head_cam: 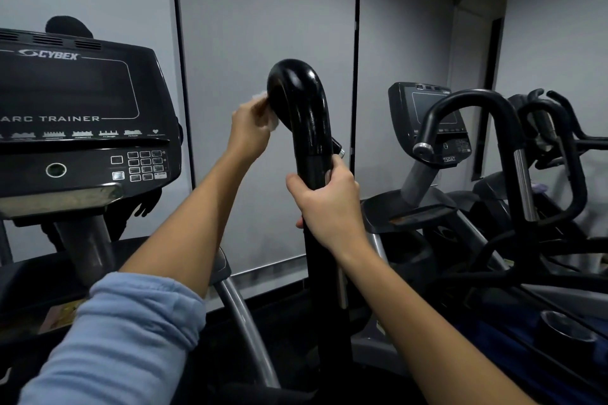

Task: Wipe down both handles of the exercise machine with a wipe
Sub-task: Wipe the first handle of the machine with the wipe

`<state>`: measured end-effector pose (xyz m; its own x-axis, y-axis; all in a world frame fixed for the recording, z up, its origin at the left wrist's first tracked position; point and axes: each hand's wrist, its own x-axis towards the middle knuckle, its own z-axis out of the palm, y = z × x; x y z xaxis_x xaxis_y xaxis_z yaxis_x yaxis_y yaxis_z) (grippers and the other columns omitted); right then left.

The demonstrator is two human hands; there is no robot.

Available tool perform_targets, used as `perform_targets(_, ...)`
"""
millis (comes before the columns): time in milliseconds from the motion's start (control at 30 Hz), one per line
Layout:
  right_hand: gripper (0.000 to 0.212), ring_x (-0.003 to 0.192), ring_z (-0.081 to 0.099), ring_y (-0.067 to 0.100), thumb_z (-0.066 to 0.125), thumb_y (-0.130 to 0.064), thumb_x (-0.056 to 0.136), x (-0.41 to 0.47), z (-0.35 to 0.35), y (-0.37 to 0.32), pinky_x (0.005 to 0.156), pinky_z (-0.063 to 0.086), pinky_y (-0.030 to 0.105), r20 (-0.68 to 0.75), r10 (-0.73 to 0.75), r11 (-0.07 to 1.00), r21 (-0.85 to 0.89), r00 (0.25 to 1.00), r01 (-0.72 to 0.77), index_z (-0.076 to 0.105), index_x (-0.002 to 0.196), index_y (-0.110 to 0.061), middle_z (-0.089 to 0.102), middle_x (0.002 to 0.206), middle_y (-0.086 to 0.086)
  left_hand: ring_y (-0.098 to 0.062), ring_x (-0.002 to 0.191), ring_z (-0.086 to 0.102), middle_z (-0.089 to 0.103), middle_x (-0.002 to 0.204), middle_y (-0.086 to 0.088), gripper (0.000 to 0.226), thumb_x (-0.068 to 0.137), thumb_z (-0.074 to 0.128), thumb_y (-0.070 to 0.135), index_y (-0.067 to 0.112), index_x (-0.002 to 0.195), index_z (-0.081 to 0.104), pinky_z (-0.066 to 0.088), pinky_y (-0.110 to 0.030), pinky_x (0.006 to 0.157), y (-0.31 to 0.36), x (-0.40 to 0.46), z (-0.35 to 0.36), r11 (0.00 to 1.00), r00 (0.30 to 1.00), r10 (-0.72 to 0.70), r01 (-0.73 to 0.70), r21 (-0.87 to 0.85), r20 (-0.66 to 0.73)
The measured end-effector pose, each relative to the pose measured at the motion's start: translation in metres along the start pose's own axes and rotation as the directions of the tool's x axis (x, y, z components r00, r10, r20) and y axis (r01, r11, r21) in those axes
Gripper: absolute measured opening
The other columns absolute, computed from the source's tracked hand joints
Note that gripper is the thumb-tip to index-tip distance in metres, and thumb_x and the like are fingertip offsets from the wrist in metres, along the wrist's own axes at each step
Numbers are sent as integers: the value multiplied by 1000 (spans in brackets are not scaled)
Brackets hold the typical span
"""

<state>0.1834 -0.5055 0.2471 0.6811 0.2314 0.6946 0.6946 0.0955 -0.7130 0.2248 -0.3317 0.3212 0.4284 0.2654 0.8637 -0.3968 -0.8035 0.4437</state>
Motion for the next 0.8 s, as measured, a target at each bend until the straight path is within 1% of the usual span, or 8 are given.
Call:
perform_targets(100,20,50,62,25,65,-24,78,0,0,2,49,53,32,3,-2,1000,5,1000,2,46,73,-28,51,56,-6,-13,67,45,49,71,-4,21,77,39,-8,1,80,58,38,-30,62,-3,-1,-9,988,986,-84,64,-140,-143)
perform_targets(200,20,49,61,25,65,-24,78,0,0,2,47,52,31,2,-1,1000,5,1000,1,46,74,-27,51,57,-6,-3,64,47,52,70,2,19,79,44,-3,7,82,61,42,-21,66,24,10,-17,976,958,0,-62,-207,-286)
perform_targets(333,21,50,62,25,65,-24,78,1,0,3,47,52,31,-4,-2,1000,5,1000,2,45,73,-26,51,57,-6,12,62,55,63,86,2,41,82,41,-13,4,110,65,42,-8,64,45,9,-8,965,986,96,-126,-228,-138)
perform_targets(433,21,52,63,27,65,-25,77,1,1,3,50,54,34,-17,-8,1000,3,1000,8,45,72,-27,51,57,-6,12,62,54,61,90,1,51,76,35,-23,-1,113,63,40,-4,63,34,9,-7,959,987,88,-121,-257,-137)
perform_targets(567,20,51,62,27,65,-25,77,2,1,4,51,55,37,-9,3,1000,14,1000,-3,45,73,-25,51,57,-6,11,61,51,55,79,11,45,83,40,-20,7,111,63,39,-4,63,28,4,-2,976,991,37,-64,-209,-129)
perform_targets(633,19,50,62,27,65,-25,76,2,1,3,52,56,40,-15,5,1000,10,1000,-5,46,73,-25,51,56,-6,8,68,52,60,77,14,31,89,46,-8,7,108,65,44,-15,69,7,-4,1,997,996,-7,0,-79,-89)
perform_targets(733,18,51,62,26,66,-28,76,1,2,2,50,56,38,-26,7,1000,-4,1000,-7,48,75,-24,52,57,-6,-17,108,60,68,110,-7,33,89,50,-4,6,117,63,48,-38,98,-17,-29,1,983,982,-143,126,131,125)
perform_targets(800,22,57,64,24,68,-38,77,1,3,2,51,56,35,-4,24,1000,-1,1000,-24,51,78,-24,56,64,-4,-22,106,60,64,115,-13,33,87,48,-8,0,115,64,48,-25,94,-13,-46,1,970,963,-169,125,210,209)
